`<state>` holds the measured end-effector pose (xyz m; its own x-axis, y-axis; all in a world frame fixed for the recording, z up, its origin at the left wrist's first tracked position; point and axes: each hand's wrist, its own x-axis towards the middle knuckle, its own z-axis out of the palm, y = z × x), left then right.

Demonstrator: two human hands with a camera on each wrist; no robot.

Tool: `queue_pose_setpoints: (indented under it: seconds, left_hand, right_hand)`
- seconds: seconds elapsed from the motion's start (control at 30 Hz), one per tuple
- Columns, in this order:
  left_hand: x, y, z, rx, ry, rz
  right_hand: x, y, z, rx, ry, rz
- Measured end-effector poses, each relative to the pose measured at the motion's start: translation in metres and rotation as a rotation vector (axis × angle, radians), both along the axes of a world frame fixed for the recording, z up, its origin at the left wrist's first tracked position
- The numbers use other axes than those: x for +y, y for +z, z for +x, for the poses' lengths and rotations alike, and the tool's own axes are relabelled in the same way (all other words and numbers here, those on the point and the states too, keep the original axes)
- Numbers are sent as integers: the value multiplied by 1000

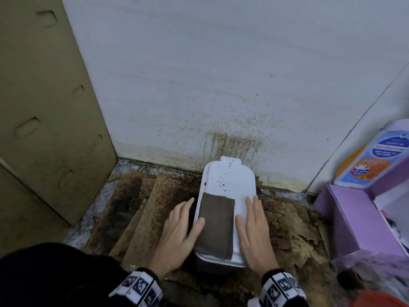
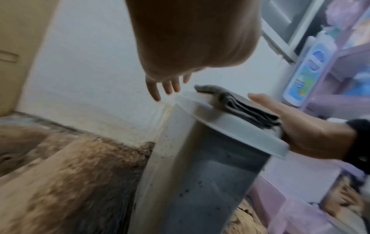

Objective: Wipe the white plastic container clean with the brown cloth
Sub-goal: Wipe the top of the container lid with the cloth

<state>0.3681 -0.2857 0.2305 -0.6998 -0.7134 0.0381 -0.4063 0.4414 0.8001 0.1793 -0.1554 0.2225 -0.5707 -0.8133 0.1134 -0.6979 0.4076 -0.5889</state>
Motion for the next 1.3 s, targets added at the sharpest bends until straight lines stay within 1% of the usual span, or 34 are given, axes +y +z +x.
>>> queue_pose_setpoints:
  seconds: [0.03, 0.07, 0.13, 0.23, 0.33, 0.43, 0.6, 0.8, 1.0, 1.1, 1.3]
  left_hand:
    - [6, 2, -8, 33, 0, -101]
    - [13, 3, -17, 23, -16, -205]
    - [25, 1, -35, -47, -70, -360]
    - [40, -2, -55, -181, -90, -462]
    - [44, 0, -64, -327, -78, -540]
    - [41, -1, -66, -373, -109, -576]
    - [25, 5, -71, -429, -158, -521]
    - [-10, 18, -84, -435, -262, -288]
    - [-37, 21, -100, -412, -334, -150]
    - [-52, 25, -112, -420, -350, -108]
    - [-79, 31, -133, -441, -370, -85]
  right_hand:
    - [0, -2, 1, -49, -3, -23]
    - [0, -4, 1, -83, -7, -48]
    - [1, -5, 0, -119, -16, -89]
    - [1, -7, -2, -139, -16, -116]
    - [0, -13, -4, -112, -7, -134]
    - [-1, -17, -5, -98, -13, -138]
    - [-1, -16, -5, -123, -12, -140]
    - [-1, -9, -3, -193, -24, -108]
    - [0, -6, -2, -233, -41, -107]
    - [0, -5, -1, -234, -37, -104]
    - [-1, -5, -2, -236, -35, -96]
